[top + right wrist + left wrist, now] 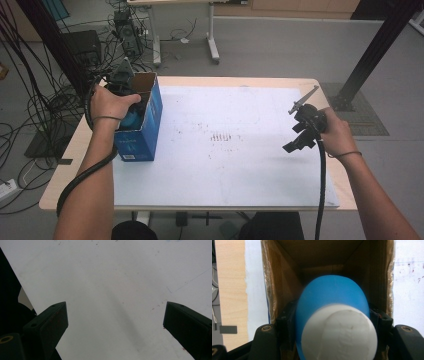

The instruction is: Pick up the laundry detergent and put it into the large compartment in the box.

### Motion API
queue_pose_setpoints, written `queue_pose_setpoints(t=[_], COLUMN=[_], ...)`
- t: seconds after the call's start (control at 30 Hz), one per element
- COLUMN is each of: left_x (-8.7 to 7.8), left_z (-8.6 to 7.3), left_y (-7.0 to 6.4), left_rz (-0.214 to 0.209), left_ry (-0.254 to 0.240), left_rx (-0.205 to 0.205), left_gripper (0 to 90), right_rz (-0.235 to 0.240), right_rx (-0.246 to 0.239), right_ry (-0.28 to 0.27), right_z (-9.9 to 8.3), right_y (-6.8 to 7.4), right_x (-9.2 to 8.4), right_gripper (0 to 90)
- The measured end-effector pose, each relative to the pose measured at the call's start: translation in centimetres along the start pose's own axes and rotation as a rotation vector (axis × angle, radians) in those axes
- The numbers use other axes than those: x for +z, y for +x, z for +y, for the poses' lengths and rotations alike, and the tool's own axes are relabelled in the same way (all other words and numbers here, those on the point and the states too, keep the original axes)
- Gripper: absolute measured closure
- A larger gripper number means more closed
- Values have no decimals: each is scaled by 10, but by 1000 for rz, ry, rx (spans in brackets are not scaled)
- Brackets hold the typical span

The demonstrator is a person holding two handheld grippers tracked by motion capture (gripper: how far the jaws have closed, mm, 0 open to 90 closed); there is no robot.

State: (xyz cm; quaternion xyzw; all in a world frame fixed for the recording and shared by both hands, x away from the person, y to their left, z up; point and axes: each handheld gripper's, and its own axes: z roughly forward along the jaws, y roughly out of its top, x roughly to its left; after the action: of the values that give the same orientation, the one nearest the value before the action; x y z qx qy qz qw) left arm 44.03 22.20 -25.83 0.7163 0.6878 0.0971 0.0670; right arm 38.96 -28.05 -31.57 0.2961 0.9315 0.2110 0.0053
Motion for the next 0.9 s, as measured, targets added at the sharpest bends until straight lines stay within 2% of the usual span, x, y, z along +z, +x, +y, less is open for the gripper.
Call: queue_pose_setpoints(t=[0.23, 0.9], left_x=[6, 8], left_z=[-1, -1], left_y=[0, 1], left_rz=[9, 8], left_ry=[9, 6], left_rx=[2, -2], left_gripper=[376, 375], right_rz=[1, 5], right_rx=[0, 4], right_ry=[-1, -3], right_z=[1, 0], right_y=[0, 0], right_x=[1, 1], right_gripper=[56, 57])
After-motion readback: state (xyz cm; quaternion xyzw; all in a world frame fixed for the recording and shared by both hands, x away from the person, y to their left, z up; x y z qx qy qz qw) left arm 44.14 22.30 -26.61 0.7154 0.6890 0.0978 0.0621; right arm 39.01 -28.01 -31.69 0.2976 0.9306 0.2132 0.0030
